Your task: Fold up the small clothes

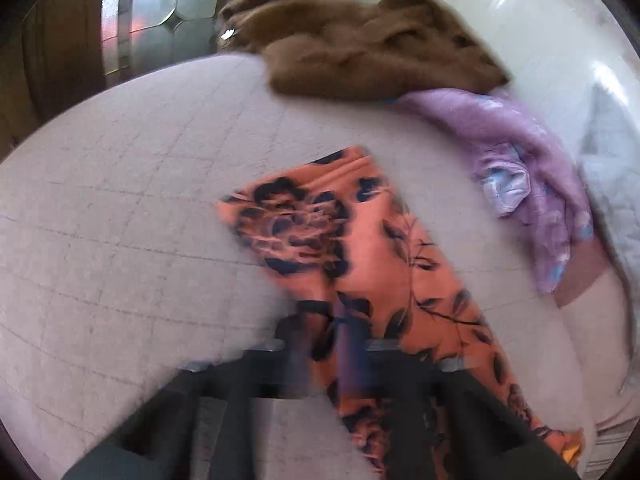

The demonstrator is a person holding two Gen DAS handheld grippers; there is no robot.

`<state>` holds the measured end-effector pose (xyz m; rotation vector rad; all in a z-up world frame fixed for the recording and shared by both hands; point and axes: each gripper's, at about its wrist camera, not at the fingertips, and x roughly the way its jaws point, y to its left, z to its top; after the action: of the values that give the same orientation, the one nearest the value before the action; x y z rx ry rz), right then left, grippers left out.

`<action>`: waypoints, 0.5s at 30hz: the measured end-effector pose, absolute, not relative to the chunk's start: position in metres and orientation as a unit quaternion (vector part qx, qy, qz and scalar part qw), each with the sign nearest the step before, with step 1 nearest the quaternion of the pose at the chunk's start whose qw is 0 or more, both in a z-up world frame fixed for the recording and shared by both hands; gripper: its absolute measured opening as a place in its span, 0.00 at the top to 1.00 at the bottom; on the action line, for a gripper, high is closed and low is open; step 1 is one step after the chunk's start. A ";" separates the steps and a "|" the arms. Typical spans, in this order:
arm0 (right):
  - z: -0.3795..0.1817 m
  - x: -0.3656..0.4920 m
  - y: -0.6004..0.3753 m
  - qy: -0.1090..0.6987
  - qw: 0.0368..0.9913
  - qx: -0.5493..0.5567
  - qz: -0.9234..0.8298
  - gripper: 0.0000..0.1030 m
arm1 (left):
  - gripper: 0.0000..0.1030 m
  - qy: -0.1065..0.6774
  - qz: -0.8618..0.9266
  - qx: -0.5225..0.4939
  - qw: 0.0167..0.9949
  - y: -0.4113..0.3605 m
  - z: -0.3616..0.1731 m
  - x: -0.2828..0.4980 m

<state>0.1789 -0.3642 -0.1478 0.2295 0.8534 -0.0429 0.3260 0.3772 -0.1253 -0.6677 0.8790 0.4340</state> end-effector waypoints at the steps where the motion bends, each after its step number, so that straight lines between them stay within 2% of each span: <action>1: -0.148 0.179 -0.364 0.413 0.904 0.110 -0.021 0.00 | 0.94 0.418 0.198 -0.334 0.822 0.384 -0.125 0.327; 3: -0.148 0.179 -0.364 0.413 0.904 0.109 -0.022 0.00 | 0.95 0.428 0.201 -0.319 0.821 0.382 -0.115 0.331; 6: -0.148 0.178 -0.365 0.411 0.904 0.113 -0.020 0.00 | 0.95 0.393 0.194 -0.241 0.866 0.347 -0.063 0.326; 11: -0.148 0.176 -0.368 0.402 0.906 0.131 -0.012 0.00 | 0.95 0.259 0.064 -0.121 0.956 0.206 0.066 0.274; 15: -0.147 0.176 -0.369 0.400 0.906 0.135 -0.010 0.00 | 0.95 0.211 -0.074 -0.076 0.972 0.085 0.113 0.229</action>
<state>0.1757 -0.3691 -0.1474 0.2793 0.8257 -0.0211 0.2289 0.0848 0.1135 -0.1524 0.4256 -0.1498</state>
